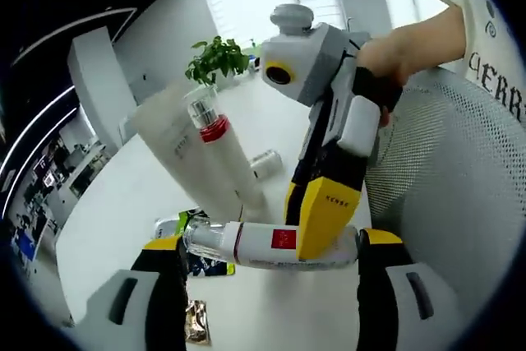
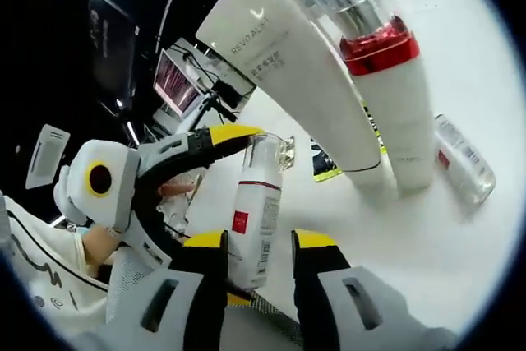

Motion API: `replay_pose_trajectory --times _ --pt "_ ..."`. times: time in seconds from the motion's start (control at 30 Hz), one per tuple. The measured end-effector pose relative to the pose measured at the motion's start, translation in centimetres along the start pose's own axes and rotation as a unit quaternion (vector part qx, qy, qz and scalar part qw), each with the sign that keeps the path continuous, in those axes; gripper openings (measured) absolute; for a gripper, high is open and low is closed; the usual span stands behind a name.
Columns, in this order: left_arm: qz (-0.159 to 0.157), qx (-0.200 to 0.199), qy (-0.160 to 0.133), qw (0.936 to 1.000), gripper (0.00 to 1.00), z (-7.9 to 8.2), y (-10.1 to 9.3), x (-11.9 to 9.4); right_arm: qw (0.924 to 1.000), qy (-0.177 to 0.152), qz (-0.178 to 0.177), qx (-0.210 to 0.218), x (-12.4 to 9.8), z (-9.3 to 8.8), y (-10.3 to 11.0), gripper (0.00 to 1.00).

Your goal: Arrange the skincare products in the storage area until every visible bottle or jar stands upright without overlapping.

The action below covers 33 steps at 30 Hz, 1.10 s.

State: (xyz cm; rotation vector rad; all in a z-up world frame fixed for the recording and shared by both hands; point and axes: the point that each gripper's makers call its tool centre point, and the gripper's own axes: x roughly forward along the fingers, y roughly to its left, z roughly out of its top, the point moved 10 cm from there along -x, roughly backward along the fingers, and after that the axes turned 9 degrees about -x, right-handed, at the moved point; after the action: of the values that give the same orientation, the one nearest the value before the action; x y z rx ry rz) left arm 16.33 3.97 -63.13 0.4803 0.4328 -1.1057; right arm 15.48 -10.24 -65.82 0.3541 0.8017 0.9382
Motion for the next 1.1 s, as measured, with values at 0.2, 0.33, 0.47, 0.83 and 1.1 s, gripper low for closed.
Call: replay_pose_trajectory --times 0.2,0.33,0.47,0.83,1.1 --pt "0.008 0.029 -0.003 0.9996 0.85 0.7 -0.6 -0.2 0.9999 0.0 0.013 0.003 0.3 0.2 0.2 0.29" --pt "0.006 0.038 -0.006 0.9992 0.85 0.9 -1.0 -0.1 0.9994 -0.01 0.028 0.016 0.4 0.4 0.3 0.25" --pt "0.014 0.055 -0.01 0.9983 0.85 0.8 -1.0 0.0 0.9992 -0.009 0.031 0.024 0.3 0.4 0.1 0.24" --pt "0.0 0.061 -0.022 0.9979 0.87 1.1 -0.6 -0.3 0.9979 -0.009 0.047 0.044 0.3 0.4 0.3 0.23" --pt "-0.023 -0.005 -0.03 0.9993 0.93 0.8 -0.6 -0.2 0.9973 -0.018 0.047 0.054 0.0 0.2 0.2 0.23"
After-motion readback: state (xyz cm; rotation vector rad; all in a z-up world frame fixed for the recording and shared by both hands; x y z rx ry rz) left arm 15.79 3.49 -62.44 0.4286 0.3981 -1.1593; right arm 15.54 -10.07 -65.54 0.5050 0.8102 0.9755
